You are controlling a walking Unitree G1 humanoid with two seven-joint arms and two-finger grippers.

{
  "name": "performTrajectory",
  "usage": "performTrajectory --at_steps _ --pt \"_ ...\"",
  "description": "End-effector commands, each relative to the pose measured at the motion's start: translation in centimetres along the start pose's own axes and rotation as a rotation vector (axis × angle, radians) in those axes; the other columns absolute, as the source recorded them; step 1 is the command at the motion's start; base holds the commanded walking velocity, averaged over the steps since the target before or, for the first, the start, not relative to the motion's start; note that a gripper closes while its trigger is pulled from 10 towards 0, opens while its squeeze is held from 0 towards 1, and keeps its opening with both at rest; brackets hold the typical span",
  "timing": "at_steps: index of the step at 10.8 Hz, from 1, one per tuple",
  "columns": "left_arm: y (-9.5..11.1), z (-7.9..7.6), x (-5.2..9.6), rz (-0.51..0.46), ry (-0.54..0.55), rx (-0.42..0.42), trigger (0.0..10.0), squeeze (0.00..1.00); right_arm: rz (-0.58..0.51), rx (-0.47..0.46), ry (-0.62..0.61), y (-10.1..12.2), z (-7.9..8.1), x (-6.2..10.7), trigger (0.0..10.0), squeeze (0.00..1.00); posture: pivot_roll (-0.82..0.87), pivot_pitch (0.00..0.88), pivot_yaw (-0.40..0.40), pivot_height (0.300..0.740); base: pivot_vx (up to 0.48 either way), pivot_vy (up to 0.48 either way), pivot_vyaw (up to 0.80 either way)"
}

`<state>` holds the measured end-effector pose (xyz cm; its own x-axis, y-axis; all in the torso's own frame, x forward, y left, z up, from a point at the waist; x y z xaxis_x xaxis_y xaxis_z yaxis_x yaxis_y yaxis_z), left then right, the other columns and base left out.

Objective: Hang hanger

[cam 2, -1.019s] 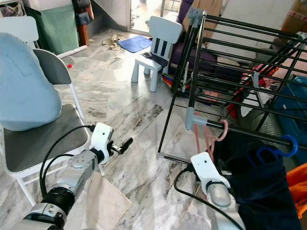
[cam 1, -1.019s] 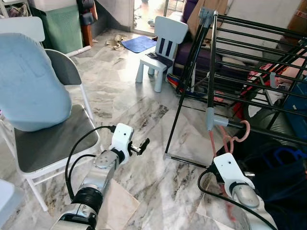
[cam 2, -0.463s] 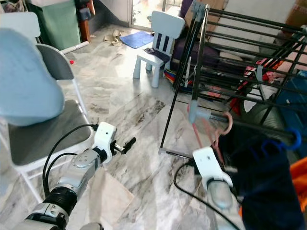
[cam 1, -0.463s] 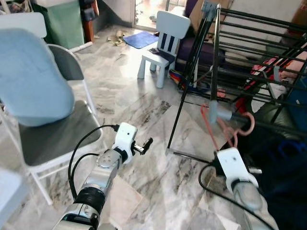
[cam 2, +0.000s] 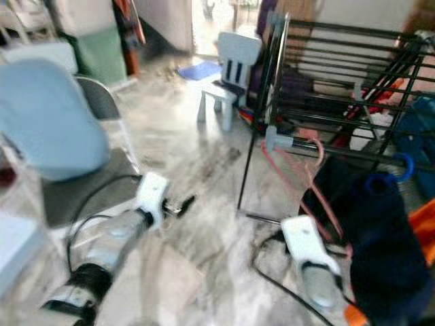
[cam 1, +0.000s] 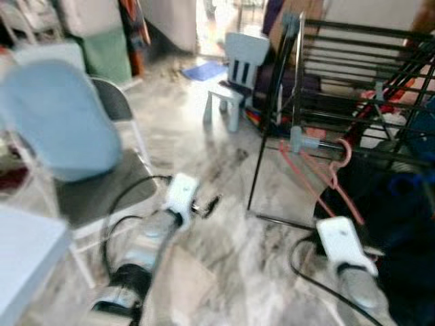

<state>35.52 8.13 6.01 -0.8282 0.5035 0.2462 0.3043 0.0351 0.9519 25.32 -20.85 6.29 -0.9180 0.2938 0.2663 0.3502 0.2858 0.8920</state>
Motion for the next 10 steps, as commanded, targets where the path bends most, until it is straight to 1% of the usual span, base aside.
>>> performTrajectory --at_steps 1,3,4,5,6,7,8,9,10 --pt "-0.3 0.2 0.1 0.016 0.0 -0.017 10.0 0.0 -0.022 -0.011 0.003 0.5 0.1 -0.1 10.0 1.0 0.05 0.0 -0.042 0.74 -0.27 0.0 0.0" --pt "0.1 0.1 -0.2 0.014 -0.003 -0.038 10.0 0.0 -0.054 -0.022 -0.002 1.1 0.1 -0.7 10.0 1.0 0.06 0.0 -0.003 0.74 -0.272 0.0 0.0" --pt "0.6 0.3 -0.5 0.014 0.003 -0.064 10.0 0.0 -0.053 -0.032 -0.006 1.0 0.1 -1.1 10.0 0.4 0.08 0.0 0.008 0.74 -0.27 0.0 0.0" --pt "0.9 0.2 -0.7 0.01 -0.006 -0.09 10.0 0.0 -0.057 0.001 -0.004 1.1 0.3 -1.3 10.0 0.0 0.09 0.0 0.008 0.74 -0.285 0.0 0.0" --pt "0.8 0.0 -0.9 0.015 -0.001 -0.095 10.0 0.0 -0.058 0.031 0.019 1.1 0.7 -1.5 10.0 0.0 0.08 0.0 0.007 0.74 -0.454 0.0 0.0" --pt "0.8 -0.4 -1.1 0.007 -0.005 -0.1 10.0 0.0 -0.095 0.079 0.056 1.7 1.4 -1.6 10.0 0.0 0.07 0.0 0.014 0.74 -0.349 0.0 0.0" --pt "0.0 -0.8 -0.9 0.011 -0.01 -0.103 10.0 0.0 -0.096 0.094 0.044 1.6 1.5 -1.7 10.0 0.0 0.07 0.0 0.009 0.74 -0.341 0.0 0.0" --pt "-0.7 -0.7 -0.6 0.026 -0.002 -0.1 10.0 0.0 -0.089 0.094 0.044 1.2 1.6 -1.7 10.0 0.0 0.07 0.0 0.001 0.74 -0.341 0.0 0.0" --pt "-1.3 -0.7 -0.3 0.027 0.0 -0.096 10.0 0.0 -0.106 0.062 0.092 1.4 2.4 -1.3 10.0 0.0 0.07 0.0 -0.023 0.74 -0.292 0.0 0.0"
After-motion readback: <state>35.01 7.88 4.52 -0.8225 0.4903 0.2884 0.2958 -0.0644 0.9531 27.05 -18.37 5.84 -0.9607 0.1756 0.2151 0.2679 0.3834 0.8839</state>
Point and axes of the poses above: a point about 5 cm out from each wrist's last joint towards the gripper, its own x axis pointing back from the gripper into the wrist, its own y axis along the axis of the wrist's last joint, z = x × y, the point moved 3 cm from there along -x, pointing out of the wrist towards the gripper, and after that the axes turned 14 degrees about x, right-handed, at the moved point
